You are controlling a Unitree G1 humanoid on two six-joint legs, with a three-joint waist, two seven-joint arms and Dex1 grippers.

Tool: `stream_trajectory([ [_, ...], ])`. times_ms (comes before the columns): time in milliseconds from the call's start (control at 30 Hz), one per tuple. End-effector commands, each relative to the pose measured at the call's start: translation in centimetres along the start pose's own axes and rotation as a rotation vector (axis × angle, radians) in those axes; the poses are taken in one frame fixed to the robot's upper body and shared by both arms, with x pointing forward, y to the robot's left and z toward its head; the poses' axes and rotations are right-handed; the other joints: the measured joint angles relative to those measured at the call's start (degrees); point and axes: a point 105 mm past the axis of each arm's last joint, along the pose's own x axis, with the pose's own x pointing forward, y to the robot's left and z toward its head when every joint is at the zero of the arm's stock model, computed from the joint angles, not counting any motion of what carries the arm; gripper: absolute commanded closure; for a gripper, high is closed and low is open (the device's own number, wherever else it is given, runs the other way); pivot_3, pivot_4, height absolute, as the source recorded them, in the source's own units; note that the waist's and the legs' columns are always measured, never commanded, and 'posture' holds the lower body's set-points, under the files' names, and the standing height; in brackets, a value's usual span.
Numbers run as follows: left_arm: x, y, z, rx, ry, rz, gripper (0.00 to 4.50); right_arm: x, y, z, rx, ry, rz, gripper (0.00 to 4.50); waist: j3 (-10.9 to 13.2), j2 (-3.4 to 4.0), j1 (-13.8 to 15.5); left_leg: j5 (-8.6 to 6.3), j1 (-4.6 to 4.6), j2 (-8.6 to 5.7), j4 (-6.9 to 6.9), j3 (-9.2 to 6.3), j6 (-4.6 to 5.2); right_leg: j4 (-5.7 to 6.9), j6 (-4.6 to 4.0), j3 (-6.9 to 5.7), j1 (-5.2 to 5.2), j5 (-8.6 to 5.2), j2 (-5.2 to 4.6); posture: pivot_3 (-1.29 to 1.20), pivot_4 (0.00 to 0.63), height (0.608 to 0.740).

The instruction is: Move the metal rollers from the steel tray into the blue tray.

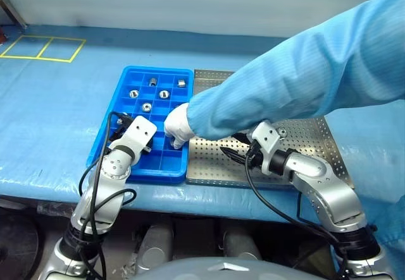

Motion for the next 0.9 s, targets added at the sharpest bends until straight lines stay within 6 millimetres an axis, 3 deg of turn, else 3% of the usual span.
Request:
stream_trajectory([
  [33, 0.0, 0.8, 1.0, -0.013, -0.042, 0.044, 0.09, -0.4, 0.0, 1.2, -0.022, -0.04, -0.012, 1.75, 0.0, 0.0, 0.0, 0.0, 0.0, 0.0, 0.0, 0.0, 0.0, 0.0, 0.0, 0.0, 0.0, 0.0, 0.0, 0.16, 0.15, 0.74],
  [333, -0.7, -1.5, 5.2, -0.145, -0.273, -0.122, 0.09, -0.5, -0.5, 1.3, -0.021, -0.038, -0.043, 1.75, 0.0, 0.0, 0.05, 0.0, -0.02, -0.01, 0.02, 0.01, 0.0, -0.01, 0.0, -0.01, 0.01, 0.0, -0.02, 0.15, 0.15, 0.74],
  [900, -1.5, -4.1, 9.2, -0.124, -0.5, -0.36, 0.09, -1.6, -2.6, 0.6, 0.001, -0.008, -0.204, 1.75, 0.0, 0.0, -0.92, 0.0, -0.02, -0.02, 0.02, 0.02, 0.0, 0.0, 0.0, 0.01, 0.01, 0.0, -0.01, 0.09, 0.15, 0.74],
])
